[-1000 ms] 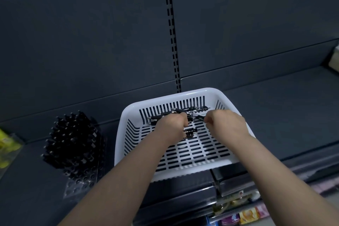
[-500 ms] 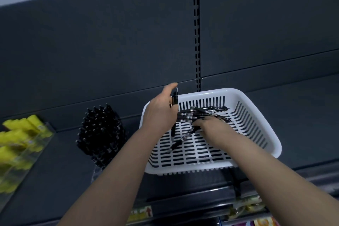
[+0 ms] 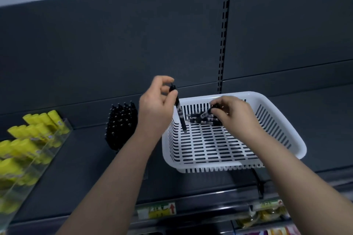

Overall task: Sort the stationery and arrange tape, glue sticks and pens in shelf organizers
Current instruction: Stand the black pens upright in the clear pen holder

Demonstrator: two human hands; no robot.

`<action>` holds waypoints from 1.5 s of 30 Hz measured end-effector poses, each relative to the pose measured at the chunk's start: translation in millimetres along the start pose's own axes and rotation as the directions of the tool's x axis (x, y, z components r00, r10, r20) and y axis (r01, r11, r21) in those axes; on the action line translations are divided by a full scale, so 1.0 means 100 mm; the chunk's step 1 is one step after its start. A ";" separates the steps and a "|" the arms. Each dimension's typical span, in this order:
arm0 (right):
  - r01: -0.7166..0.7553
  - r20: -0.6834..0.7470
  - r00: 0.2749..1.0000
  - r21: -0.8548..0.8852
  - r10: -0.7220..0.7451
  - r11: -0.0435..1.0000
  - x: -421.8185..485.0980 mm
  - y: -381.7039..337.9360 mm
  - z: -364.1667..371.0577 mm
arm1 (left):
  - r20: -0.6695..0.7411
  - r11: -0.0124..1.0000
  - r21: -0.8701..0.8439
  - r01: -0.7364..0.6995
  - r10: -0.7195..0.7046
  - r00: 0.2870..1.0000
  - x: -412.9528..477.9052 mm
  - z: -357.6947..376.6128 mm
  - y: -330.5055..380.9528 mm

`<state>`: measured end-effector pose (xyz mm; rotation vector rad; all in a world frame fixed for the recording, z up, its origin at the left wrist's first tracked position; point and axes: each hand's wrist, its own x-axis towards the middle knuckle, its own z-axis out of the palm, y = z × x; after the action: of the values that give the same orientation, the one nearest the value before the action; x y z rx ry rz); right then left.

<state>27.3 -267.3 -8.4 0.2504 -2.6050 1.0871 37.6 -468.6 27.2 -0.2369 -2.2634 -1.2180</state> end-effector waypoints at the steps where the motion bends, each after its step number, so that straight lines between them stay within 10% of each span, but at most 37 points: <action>1: 0.038 -0.042 0.998 0.055 -0.036 0.998 -0.01 -0.13 0.00 | -0.026 1.000 -0.007 -0.013 0.013 1.000 0.00 -0.11 -0.01; 20: 0.159 -0.020 0.987 0.196 -0.158 0.968 -0.32 -1.15 0.97 | -0.010 0.955 0.292 0.057 -0.056 0.998 -0.53 -1.08 -0.87; 28: 0.147 -0.066 0.989 0.261 -0.134 0.954 -0.36 -1.22 1.09 | 0.044 0.906 0.403 -0.126 0.118 0.992 -0.62 -1.09 -0.94; 45: 0.163 0.166 0.973 -0.019 -0.158 0.986 -0.31 -1.32 1.43 | -0.017 0.941 0.336 -0.035 0.044 0.999 -0.69 -1.20 -0.93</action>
<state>62.9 -460.2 -26.5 0.5553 -2.6872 1.0052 103.7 -612.4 -25.2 -0.1357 -2.3873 -0.7902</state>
